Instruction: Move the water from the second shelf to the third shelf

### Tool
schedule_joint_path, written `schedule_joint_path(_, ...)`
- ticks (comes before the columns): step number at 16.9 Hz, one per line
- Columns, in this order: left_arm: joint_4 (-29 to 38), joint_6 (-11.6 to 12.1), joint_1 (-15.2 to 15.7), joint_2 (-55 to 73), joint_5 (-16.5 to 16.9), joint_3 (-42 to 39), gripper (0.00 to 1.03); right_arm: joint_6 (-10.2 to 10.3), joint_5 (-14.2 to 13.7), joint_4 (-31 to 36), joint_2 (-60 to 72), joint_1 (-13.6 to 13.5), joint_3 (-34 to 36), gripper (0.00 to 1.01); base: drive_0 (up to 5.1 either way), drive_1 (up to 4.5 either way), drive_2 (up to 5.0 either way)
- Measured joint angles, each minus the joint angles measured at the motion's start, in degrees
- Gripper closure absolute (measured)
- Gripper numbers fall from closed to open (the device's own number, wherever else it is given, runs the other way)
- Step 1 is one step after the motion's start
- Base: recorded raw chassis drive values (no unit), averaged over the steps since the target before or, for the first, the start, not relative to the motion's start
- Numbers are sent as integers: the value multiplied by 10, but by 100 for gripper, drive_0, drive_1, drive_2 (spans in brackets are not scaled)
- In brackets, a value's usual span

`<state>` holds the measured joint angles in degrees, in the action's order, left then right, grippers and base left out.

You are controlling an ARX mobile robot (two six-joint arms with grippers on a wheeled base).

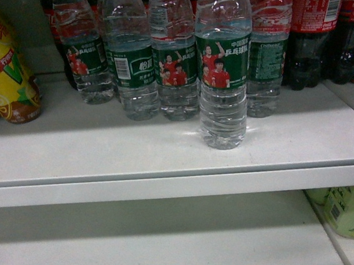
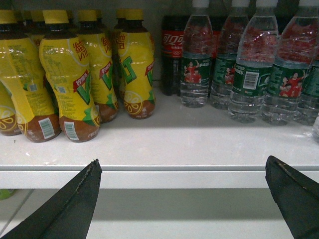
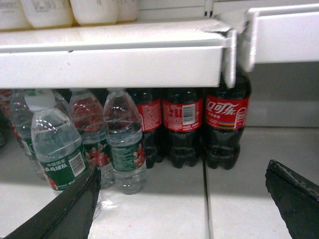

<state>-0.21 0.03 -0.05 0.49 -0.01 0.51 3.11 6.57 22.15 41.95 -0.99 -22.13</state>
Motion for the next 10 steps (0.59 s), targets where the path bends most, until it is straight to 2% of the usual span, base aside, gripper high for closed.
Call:
schedule_joint_path(2, 0, 0, 0, 0, 0, 0, 5, -17, -23, 17, 64, -70, -12, 3, 0, 0, 0)
schedule_joint_path(4, 0, 0, 0, 0, 0, 0, 5, -43, -33, 41, 161, -150, -13, 3, 0, 0, 0)
schedule_joint_path(5, 0, 0, 0, 0, 0, 0, 5, -52, -45, 59, 214, -179, -17, 3, 0, 0, 0)
schedule_joint_path(7, 0, 0, 0, 0, 0, 0, 5, -56, -54, 80, 293, -208, -45, 3, 0, 0, 0)
schedule_joint_path(10, 0, 0, 0, 0, 0, 0, 5, -42, -58, 87, 360, -230, -76, 3, 0, 0, 0)
